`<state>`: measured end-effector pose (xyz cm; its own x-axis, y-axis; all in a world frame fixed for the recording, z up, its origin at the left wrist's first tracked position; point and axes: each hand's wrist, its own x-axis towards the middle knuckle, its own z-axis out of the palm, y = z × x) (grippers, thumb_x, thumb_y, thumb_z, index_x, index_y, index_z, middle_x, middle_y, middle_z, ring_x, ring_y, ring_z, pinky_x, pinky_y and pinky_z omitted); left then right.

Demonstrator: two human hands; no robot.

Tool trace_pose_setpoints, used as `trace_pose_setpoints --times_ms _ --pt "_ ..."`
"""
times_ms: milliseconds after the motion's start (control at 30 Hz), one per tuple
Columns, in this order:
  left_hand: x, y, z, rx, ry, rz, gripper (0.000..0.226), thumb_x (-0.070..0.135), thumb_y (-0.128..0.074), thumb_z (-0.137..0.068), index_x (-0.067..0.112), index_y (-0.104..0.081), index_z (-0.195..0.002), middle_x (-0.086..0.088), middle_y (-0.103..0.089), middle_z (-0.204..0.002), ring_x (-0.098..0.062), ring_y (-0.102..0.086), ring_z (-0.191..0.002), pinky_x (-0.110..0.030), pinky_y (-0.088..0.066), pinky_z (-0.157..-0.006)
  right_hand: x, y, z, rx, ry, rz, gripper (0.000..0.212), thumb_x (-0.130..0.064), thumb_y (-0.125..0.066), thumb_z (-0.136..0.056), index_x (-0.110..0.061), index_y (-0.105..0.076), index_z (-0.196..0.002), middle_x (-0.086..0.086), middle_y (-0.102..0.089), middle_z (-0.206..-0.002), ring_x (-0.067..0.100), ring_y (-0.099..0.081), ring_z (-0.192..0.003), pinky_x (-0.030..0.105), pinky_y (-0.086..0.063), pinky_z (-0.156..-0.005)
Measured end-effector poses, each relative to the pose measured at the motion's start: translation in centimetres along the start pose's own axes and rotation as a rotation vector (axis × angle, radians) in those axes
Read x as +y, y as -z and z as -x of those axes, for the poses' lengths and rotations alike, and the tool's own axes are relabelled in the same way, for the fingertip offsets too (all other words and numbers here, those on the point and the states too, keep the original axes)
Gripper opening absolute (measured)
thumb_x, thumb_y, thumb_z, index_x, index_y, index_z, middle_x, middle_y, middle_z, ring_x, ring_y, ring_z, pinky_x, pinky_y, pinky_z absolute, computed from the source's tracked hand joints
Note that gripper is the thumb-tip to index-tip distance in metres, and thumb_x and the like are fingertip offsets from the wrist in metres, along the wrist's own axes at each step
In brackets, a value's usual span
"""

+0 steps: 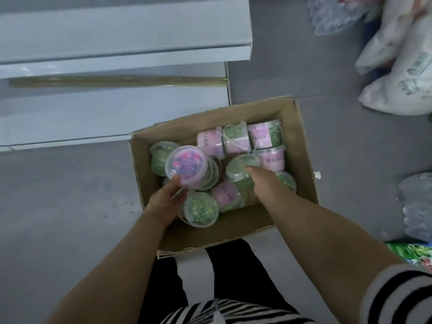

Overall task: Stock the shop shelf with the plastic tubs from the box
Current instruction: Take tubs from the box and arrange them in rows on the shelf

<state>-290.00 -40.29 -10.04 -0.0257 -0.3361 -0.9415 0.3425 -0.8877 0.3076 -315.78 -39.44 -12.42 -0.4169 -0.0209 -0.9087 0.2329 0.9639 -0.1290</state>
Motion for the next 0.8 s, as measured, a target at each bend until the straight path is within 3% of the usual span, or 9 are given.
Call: trace_pose_setpoints --times_ms 167,233,300,367,500,567,700,800 --pt "2.9 0.2 2.5 -0.121 -0.061 -0.123 0.041 0.034 -0.072 -0.083 0.011 -0.063 -0.116 -0.007 -0.068 -0.116 -0.019 -0.062 -0.109 -0.029 -0.049 -0.09 1.3 0.5 4.5 0.003 0.076 -0.184 0.091 -0.056 -0.081 -0.055 -0.011 -0.056 -0.131 0.01 -0.064 -0.112 0.03 -0.064 -0.096 0.043 -0.053 -0.093" --pt "4.6 1.3 3.8 -0.177 -0.095 -0.15 0.043 0.036 -0.07 -0.084 0.011 -0.06 -0.117 -0.007 -0.067 -0.114 -0.018 -0.062 -0.107 -0.029 -0.047 -0.093 1.5 0.3 7.4 0.04 0.145 -0.26 0.095 -0.056 -0.082 -0.061 -0.008 -0.051 -0.136 0.011 -0.06 -0.123 0.032 -0.06 -0.106 0.039 -0.048 -0.097" --pt "6.8 2.9 5.4 -0.211 -0.132 -0.165 0.045 0.035 -0.068 -0.086 0.012 -0.057 -0.123 -0.007 -0.066 -0.116 -0.018 -0.06 -0.11 -0.03 -0.045 -0.097 1.7 -0.3 10.6 0.099 0.225 -0.278 0.086 -0.053 -0.079 -0.072 -0.006 -0.048 -0.137 0.014 -0.056 -0.127 0.032 -0.057 -0.111 0.035 -0.045 -0.095" --pt "9.3 5.0 7.5 -0.252 -0.184 -0.182 0.04 0.035 -0.064 -0.089 0.015 -0.056 -0.123 -0.007 -0.064 -0.119 -0.019 -0.057 -0.115 -0.03 -0.044 -0.099 1.9 -1.9 14.1 0.081 0.287 -0.367 0.088 -0.053 -0.083 -0.066 -0.005 -0.052 -0.132 0.013 -0.062 -0.118 0.03 -0.062 -0.102 0.038 -0.051 -0.094" --pt "14.9 9.8 12.5 -0.303 -0.289 -0.172 0.018 0.035 -0.063 -0.091 0.017 -0.06 -0.091 -0.004 -0.066 -0.101 -0.017 -0.06 -0.1 -0.033 -0.044 -0.103 2.4 -6.2 22.0 -0.027 0.402 -0.581 0.056 -0.042 -0.081 -0.075 -0.008 -0.061 -0.115 0.009 -0.068 -0.103 0.021 -0.065 -0.083 0.034 -0.055 -0.073" --pt "18.1 12.7 15.0 -0.341 -0.34 -0.139 0.02 0.035 -0.066 -0.089 0.016 -0.06 -0.09 -0.006 -0.065 -0.103 -0.017 -0.061 -0.096 -0.035 -0.045 -0.104 2.3 -8.8 25.8 -0.126 0.477 -0.659 0.049 -0.041 -0.077 -0.08 -0.013 -0.063 -0.117 0.006 -0.068 -0.101 0.019 -0.065 -0.084 0.033 -0.055 -0.073" --pt "25.0 18.2 20.0 -0.38 -0.468 -0.15 0.028 0.036 -0.068 -0.087 0.014 -0.061 -0.103 -0.011 -0.063 -0.119 -0.022 -0.062 -0.107 -0.034 -0.047 -0.102 0.3 -13.5 32.5 -0.28 0.562 -0.726 0.074 -0.052 -0.082 -0.066 -0.022 -0.057 -0.129 0.005 -0.06 -0.127 0.021 -0.061 -0.11 0.032 -0.058 -0.077" --pt "29.8 21.6 24.0 -0.348 -0.559 -0.132 0.033 0.035 -0.067 -0.088 0.009 -0.059 -0.108 -0.015 -0.06 -0.119 -0.026 -0.06 -0.11 -0.036 -0.049 -0.097 -1.7 -15.9 38.3 -0.346 0.648 -0.76 0.089 -0.053 -0.088 -0.053 -0.021 -0.057 -0.131 0.005 -0.057 -0.128 0.023 -0.059 -0.109 0.031 -0.058 -0.067"
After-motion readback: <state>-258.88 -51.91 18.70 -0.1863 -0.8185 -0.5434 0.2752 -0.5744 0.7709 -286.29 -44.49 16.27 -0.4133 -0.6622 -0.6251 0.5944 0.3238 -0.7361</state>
